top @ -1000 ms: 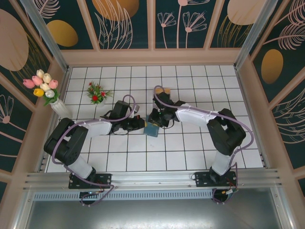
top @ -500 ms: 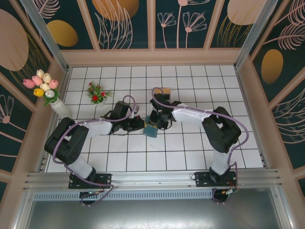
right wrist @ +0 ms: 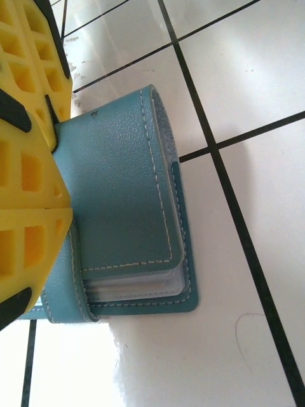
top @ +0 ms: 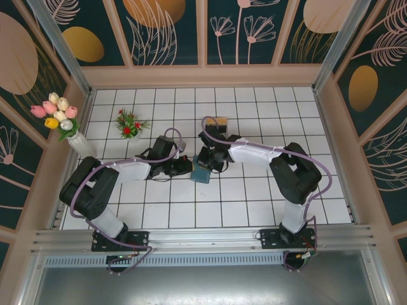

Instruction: Take the credit cards out of the card holder

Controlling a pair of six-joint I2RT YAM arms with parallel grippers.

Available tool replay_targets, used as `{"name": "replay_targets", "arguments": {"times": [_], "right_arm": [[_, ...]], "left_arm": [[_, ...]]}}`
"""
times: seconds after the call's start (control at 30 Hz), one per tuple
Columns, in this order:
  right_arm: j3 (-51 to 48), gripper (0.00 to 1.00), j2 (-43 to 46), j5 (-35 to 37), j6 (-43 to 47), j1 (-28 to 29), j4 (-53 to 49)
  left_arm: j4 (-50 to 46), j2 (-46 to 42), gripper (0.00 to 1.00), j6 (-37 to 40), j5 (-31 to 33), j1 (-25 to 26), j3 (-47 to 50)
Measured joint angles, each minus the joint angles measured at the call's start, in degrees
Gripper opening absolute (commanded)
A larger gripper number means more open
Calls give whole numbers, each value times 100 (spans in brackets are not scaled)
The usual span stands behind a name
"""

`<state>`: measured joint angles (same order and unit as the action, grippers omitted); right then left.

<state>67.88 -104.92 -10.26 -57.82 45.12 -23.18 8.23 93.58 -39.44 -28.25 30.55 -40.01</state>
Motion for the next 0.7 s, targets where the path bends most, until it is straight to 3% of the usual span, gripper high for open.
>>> {"name": "replay_targets", "arguments": {"times": [0.5, 0.63, 0.7], "right_arm": [[-719, 1, 514, 492, 7, -81, -616], [-719, 18, 756, 721, 57, -114, -662], [-723, 21, 879, 767, 162, -181, -654]], "left_arm": [[-42, -2, 0, 20, 245, 11, 0], [-52, -2, 0, 44, 245, 11, 0], [-87, -2, 1, 72, 267, 11, -2]]}}
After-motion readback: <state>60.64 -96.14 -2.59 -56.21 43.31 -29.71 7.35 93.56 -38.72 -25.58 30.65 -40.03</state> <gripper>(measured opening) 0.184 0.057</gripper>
